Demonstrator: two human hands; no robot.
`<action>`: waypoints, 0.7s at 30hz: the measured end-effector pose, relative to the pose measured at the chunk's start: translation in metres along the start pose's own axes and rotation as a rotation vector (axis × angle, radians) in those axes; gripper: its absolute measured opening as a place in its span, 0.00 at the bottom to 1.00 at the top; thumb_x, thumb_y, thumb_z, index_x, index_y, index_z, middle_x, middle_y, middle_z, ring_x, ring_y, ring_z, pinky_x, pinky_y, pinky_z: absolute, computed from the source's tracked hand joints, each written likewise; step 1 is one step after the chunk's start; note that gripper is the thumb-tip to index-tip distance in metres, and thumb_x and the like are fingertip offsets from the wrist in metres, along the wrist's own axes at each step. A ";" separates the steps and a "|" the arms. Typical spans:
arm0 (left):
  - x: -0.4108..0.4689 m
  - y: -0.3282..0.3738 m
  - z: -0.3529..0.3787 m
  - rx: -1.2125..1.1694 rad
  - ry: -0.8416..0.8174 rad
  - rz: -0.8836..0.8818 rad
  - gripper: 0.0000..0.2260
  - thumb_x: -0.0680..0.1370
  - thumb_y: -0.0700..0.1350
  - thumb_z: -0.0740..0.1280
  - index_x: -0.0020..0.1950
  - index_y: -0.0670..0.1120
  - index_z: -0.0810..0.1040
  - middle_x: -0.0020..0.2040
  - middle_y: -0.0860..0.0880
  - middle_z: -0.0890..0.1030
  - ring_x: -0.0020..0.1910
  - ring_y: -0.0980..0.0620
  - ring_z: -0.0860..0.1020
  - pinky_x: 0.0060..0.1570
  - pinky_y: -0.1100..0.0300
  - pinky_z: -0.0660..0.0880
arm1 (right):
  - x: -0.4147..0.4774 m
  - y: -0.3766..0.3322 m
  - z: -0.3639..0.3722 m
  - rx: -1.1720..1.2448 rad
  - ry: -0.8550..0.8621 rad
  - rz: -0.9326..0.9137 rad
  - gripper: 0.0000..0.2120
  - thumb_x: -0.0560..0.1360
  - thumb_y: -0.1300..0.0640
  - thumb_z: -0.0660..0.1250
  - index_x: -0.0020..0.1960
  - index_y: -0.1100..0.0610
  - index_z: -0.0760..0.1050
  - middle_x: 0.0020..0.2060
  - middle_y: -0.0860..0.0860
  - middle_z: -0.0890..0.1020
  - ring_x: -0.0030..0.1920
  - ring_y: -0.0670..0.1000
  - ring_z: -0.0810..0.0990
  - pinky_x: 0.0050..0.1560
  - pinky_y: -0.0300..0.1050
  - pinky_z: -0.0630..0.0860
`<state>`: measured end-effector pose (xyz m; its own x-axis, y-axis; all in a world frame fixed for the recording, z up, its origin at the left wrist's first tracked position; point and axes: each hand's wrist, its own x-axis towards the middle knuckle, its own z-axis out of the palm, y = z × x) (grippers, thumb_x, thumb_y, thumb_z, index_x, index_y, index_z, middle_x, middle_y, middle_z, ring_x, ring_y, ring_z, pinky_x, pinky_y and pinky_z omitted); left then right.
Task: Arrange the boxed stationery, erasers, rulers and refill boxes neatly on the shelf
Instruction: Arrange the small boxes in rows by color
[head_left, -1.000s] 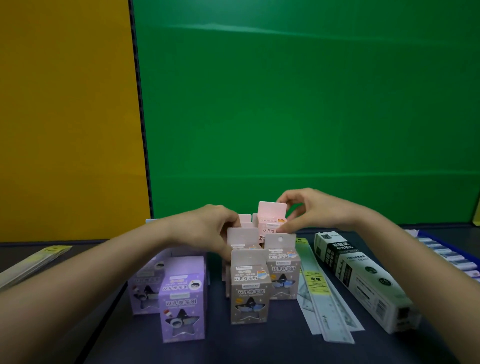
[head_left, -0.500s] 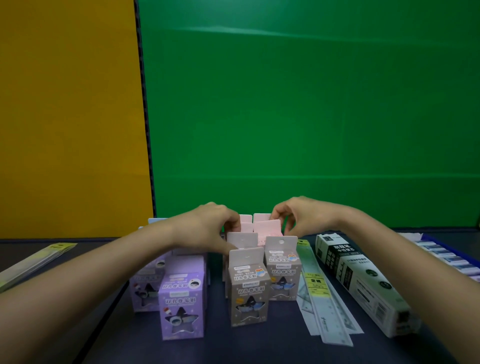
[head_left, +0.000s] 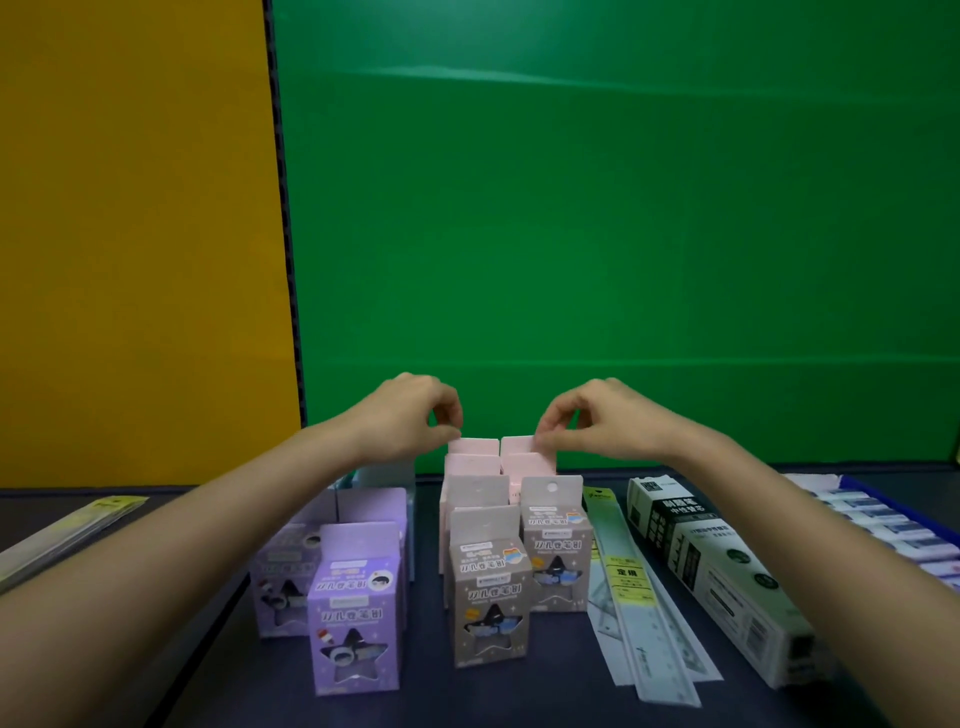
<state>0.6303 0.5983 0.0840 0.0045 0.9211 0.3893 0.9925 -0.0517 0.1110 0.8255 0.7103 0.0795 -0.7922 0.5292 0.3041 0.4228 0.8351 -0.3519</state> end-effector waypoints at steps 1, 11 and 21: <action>0.003 0.000 0.002 0.004 -0.026 -0.009 0.08 0.74 0.43 0.66 0.51 0.42 0.80 0.51 0.46 0.83 0.42 0.51 0.74 0.41 0.65 0.63 | 0.004 0.002 0.000 -0.027 0.036 0.004 0.09 0.72 0.52 0.70 0.49 0.54 0.81 0.39 0.46 0.81 0.29 0.36 0.72 0.32 0.27 0.65; 0.020 -0.003 0.012 0.082 -0.109 -0.077 0.06 0.71 0.43 0.70 0.47 0.44 0.82 0.49 0.45 0.84 0.50 0.45 0.79 0.51 0.54 0.75 | 0.023 0.003 0.013 -0.111 0.009 0.088 0.09 0.70 0.56 0.72 0.48 0.57 0.83 0.46 0.53 0.85 0.43 0.46 0.78 0.49 0.37 0.71; 0.020 -0.008 0.010 0.082 -0.112 -0.074 0.05 0.71 0.42 0.70 0.45 0.43 0.83 0.47 0.45 0.84 0.48 0.45 0.79 0.50 0.55 0.75 | 0.027 0.000 0.019 -0.069 0.028 0.092 0.08 0.69 0.57 0.72 0.47 0.58 0.83 0.43 0.53 0.85 0.42 0.47 0.79 0.48 0.38 0.72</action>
<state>0.6240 0.6208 0.0821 -0.0605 0.9588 0.2774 0.9972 0.0459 0.0588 0.7959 0.7221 0.0713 -0.7364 0.6074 0.2979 0.5234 0.7906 -0.3180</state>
